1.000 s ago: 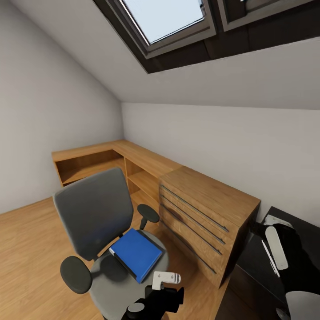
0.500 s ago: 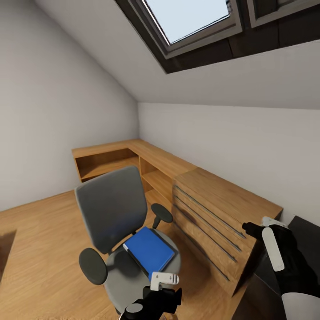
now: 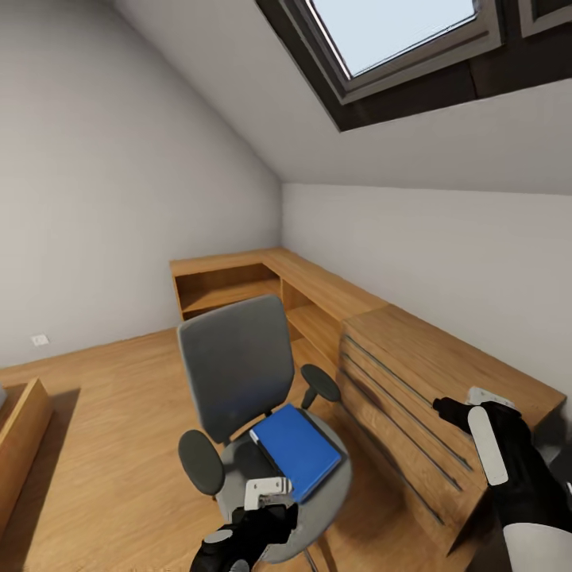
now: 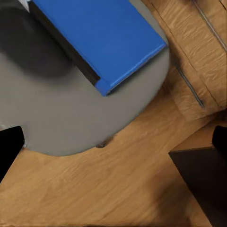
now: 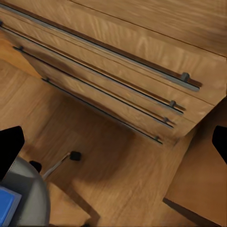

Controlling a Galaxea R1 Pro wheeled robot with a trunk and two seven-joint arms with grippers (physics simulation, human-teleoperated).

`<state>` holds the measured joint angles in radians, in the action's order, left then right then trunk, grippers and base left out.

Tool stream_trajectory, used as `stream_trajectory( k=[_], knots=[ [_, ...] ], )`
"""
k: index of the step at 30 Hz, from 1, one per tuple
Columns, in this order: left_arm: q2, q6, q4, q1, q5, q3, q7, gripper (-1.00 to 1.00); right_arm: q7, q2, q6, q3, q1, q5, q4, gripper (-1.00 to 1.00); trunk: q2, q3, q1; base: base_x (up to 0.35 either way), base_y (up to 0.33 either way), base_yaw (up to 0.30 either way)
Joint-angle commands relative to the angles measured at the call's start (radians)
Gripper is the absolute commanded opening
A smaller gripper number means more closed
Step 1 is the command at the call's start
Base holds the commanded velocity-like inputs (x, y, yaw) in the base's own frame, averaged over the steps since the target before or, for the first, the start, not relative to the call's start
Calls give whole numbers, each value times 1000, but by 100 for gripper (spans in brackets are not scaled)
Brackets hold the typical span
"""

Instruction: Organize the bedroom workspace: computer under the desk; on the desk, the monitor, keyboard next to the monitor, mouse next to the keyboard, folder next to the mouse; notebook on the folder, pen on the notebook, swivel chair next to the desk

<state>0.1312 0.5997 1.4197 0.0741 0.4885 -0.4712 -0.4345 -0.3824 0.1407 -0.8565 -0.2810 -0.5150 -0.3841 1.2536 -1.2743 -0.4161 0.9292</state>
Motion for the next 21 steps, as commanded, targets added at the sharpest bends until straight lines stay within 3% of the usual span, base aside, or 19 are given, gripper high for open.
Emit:
stream_trajectory(
  k=[1,3,7,21],
  knots=[
    [0,2,-2,1,13,9,-10,100,-9,0,-3,0,0,-10,1,100,-1,-1,0,0,0,279],
    [2,2,-8,1,29,44,-9,100,-9,0,-2,0,0,0,1,100,-1,-1,0,0,0,279],
    [2,2,-10,1,48,66,-9,100,-9,-1,-1,0,0,15,0,100,-1,-1,0,0,0,279],
    [2,2,-16,1,56,75,-9,100,-7,-2,2,1,0,22,-1,100,-1,-1,0,0,0,279]
  ],
)
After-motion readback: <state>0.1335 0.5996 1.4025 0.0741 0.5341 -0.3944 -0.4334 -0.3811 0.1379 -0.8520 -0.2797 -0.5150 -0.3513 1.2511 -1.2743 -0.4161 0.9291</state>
